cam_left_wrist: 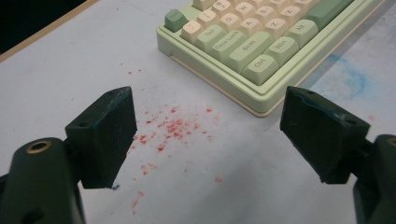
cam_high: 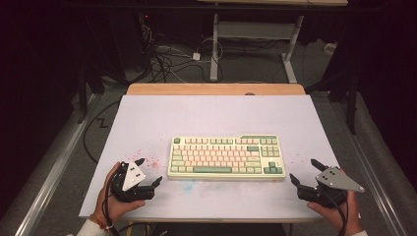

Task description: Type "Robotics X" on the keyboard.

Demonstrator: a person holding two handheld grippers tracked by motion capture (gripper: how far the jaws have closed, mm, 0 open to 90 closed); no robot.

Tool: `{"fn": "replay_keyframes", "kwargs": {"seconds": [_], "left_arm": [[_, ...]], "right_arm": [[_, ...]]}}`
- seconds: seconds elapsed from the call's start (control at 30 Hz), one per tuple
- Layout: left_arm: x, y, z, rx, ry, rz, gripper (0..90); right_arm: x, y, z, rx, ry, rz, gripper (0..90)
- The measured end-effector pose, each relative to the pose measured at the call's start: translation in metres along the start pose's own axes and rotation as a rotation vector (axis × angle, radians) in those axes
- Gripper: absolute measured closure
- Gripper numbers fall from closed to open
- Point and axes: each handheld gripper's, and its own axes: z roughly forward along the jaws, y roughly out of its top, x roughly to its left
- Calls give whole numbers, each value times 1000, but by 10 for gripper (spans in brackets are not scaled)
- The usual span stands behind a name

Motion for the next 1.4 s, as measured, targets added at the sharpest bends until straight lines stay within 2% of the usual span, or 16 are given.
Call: {"fn": "replay_keyframes", "kwargs": {"seconds": [0.3, 0.47, 0.5, 0.57, 0.6, 0.67, 0.7, 0.77, 0.8, 0.83, 0.9, 1.07, 1.13, 1.3, 1.33, 1.4], "left_arm": [[2, -3, -1, 2, -7, -3, 174], [2, -1, -2, 0, -13, -5, 174], [2, -1, -1, 2, -14, -2, 174], [2, 1, 0, 6, -16, -10, 174], [2, 3, 1, 5, -16, -8, 174], [1, 6, 3, 10, -19, -2, 185], [1, 8, 4, 15, -25, -2, 192], [2, 12, 6, 19, -33, -9, 216], [2, 12, 6, 19, -33, -9, 216], [3, 13, 8, 34, -42, -29, 215], [4, 15, 10, 27, -39, -22, 212], [3, 20, 11, 33, -49, -35, 212], [2, 23, 12, 31, -47, -17, 212], [2, 27, 14, 33, -52, -19, 221], [1, 28, 14, 40, -58, -31, 228], [1, 28, 15, 31, -54, -23, 253]], "right_arm": [[0, 4, -2, -21, 21, 0, 224], [1, 7, -2, -30, 36, 4, 290], [1, 10, -1, -35, 50, 3, 350], [1, 12, 0, -31, 50, 0, 387], [2, 15, 1, -27, 54, 7, 441], [2, 25, 7, -14, 80, 6, 611], [3, 27, 10, -1, 82, 6, 644], [3, 31, 16, 17, 105, 4, 772], [4, 33, 19, 23, 116, 1, 808], [4, 34, 21, 30, 136, 1, 833], [7, 37, 26, 41, 157, -4, 897], [18, 48, 40, 58, 224, -27, 900], [23, 51, 47, 65, 237, -43, 899], [37, 56, 66, 98, 275, -76, 900], [40, 57, 70, 106, 284, -80, 900], [45, 57, 76, 119, 294, -89, 900]]}}
